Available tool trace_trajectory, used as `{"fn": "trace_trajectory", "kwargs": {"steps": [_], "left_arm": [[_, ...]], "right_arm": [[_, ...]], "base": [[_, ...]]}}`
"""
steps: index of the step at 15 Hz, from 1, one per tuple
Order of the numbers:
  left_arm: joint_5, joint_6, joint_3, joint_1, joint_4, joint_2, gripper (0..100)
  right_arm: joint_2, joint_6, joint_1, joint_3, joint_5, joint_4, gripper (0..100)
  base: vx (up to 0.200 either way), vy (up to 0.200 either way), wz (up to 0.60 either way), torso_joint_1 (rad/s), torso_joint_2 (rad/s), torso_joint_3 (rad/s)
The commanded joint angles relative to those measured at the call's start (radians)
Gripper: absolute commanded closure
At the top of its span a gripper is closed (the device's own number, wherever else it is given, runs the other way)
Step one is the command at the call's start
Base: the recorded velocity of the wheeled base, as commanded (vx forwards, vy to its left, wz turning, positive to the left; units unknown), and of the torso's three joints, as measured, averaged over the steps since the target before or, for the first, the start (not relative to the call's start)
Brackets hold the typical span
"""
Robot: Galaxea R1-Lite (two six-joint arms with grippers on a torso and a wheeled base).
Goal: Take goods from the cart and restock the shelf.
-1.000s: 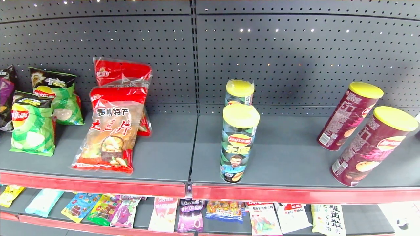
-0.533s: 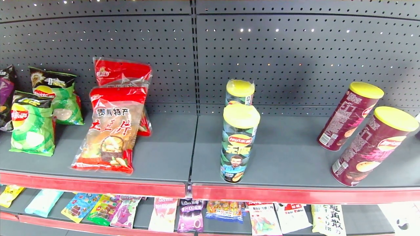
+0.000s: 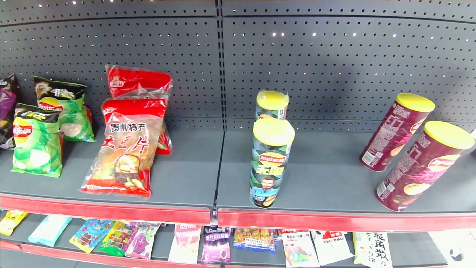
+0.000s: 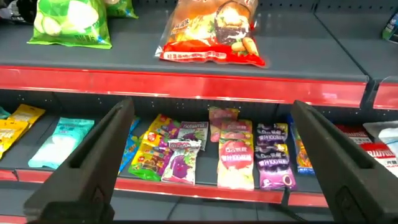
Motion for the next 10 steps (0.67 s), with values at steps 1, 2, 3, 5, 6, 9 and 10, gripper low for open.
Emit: {"fn": "trace_trajectory", "kwargs": {"steps": [1, 2, 3, 5, 6, 9, 10], "left_arm": [[0.000, 0.000, 0.000, 0.001, 0.000, 0.003, 0], [0.000, -0.001, 0.000, 0.001, 0.000, 0.003, 0], [0.000, 0.000, 0.000, 0.001, 0.000, 0.003, 0], [0.000, 0.000, 0.000, 0.001, 0.000, 0.003, 0], [0.000, 0.000, 0.000, 0.001, 0.000, 0.003, 0], [0.000, 0.000, 0.000, 0.001, 0.000, 0.003, 0], [0.000, 0.000, 0.000, 0.001, 0.000, 0.003, 0]], "right_arm": [[0.000, 0.005, -0.001, 0.001, -0.013, 0.001, 0], [0.000, 0.008, -0.001, 0.001, -0.024, 0.001, 0], [0.000, 0.006, 0.000, 0.001, -0.024, 0.001, 0], [0.000, 0.009, 0.000, 0.001, -0.024, 0.001, 0], [0.000, 0.008, 0.000, 0.001, -0.024, 0.001, 0], [0.000, 0.008, 0.000, 0.001, -0.024, 0.001, 0], [0.000, 0.008, 0.000, 0.001, -0.024, 0.001, 0]], "base": [[0.000, 0.000, 0.00, 0.000, 0.00, 0.000], [0.000, 0.000, 0.00, 0.000, 0.00, 0.000], [0.000, 0.000, 0.00, 0.000, 0.00, 0.000], [0.000, 0.000, 0.00, 0.000, 0.00, 0.000], [0.000, 0.000, 0.00, 0.000, 0.00, 0.000], [0.000, 0.000, 0.00, 0.000, 0.00, 0.000], [0.000, 0.000, 0.00, 0.000, 0.00, 0.000]]}}
